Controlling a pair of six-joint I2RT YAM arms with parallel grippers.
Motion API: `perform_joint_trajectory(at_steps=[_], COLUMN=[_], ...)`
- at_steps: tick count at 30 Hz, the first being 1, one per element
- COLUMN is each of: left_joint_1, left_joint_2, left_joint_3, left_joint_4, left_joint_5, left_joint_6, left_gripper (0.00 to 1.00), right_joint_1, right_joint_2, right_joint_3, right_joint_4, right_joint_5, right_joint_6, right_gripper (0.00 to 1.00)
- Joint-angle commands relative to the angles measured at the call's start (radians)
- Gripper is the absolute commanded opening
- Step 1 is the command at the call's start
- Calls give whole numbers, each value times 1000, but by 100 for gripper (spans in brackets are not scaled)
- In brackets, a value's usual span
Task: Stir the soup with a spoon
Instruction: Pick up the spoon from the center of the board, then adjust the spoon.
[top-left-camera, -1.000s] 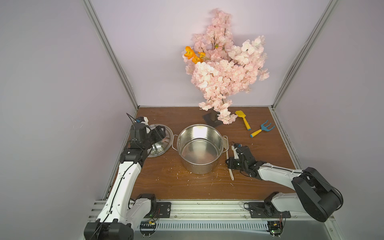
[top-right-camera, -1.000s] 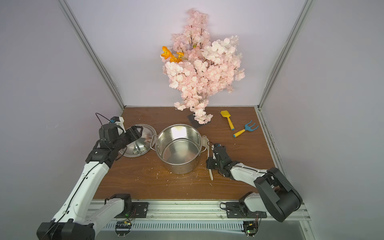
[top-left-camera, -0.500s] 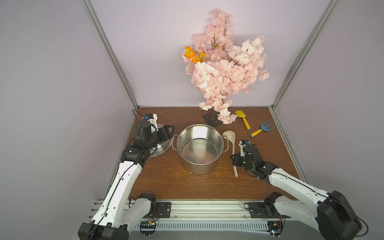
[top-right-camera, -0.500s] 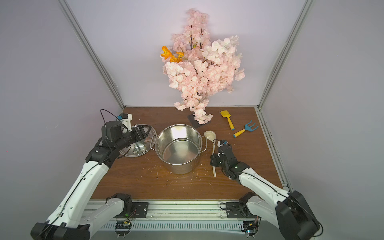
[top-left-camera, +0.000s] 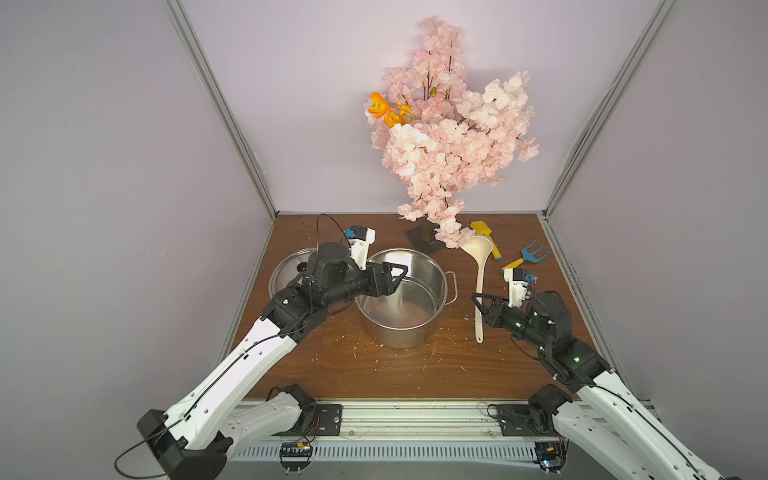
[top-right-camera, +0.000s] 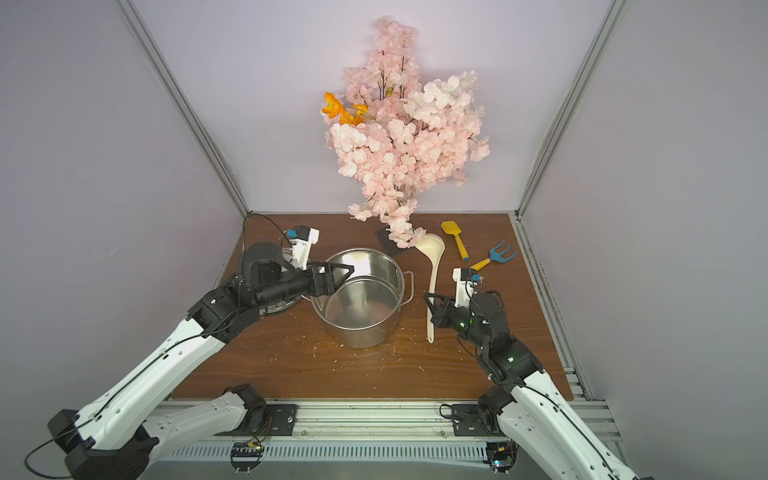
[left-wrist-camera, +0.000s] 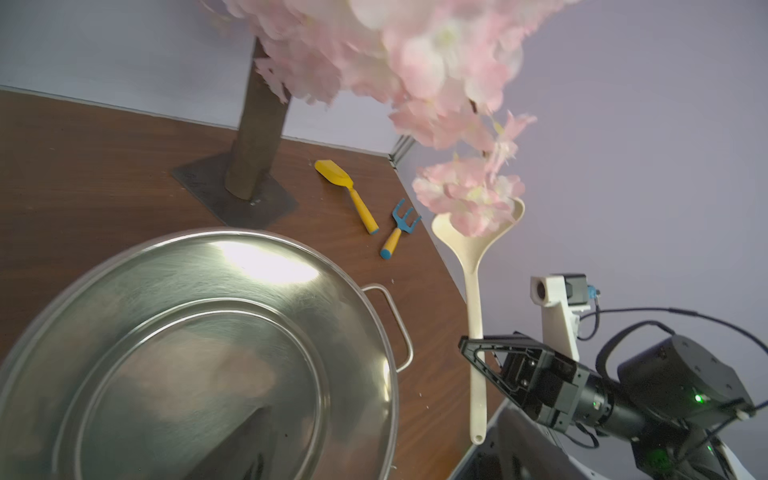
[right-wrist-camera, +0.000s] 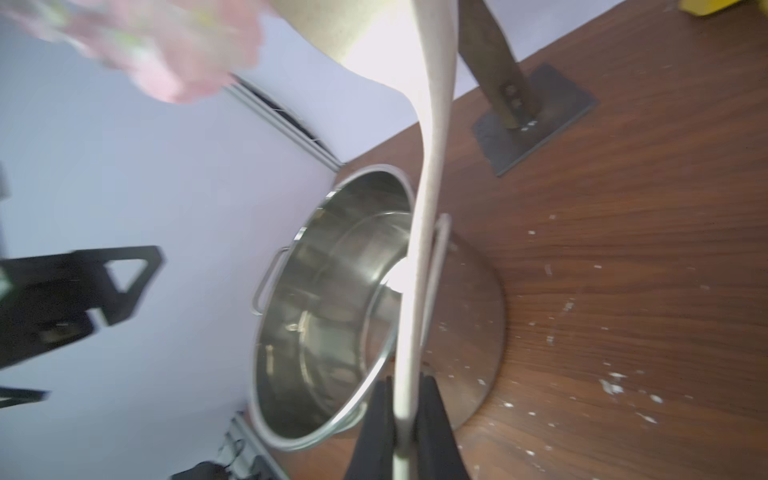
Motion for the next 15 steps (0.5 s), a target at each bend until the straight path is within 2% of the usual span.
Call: perform_joint_trajectory(at_steps=[1, 3, 7, 11, 15], left_joint_1=[-104, -144, -173, -187, -189], left_joint_2=[7, 9, 9, 21, 28], left_joint_3=[10, -24, -126, -185, -225], left_joint_4=[61, 135, 302, 373, 427], left_joint_5=[-16, 19, 120, 132, 120], left_joint_6=[-44, -68, -132, -161, -190], left_gripper=[86, 86, 86, 86, 86], right_joint_1=[2, 13, 61, 125, 197], right_joint_2=[19, 57, 118, 184, 255], right_joint_3=[15, 10, -1, 10, 56], right_joint_4=[157, 254, 406, 510, 538], right_joint_5=[-234, -316, -383, -402, -381], right_joint_6=[72, 104, 157, 189, 176], right_gripper=[0, 0, 0, 0, 0])
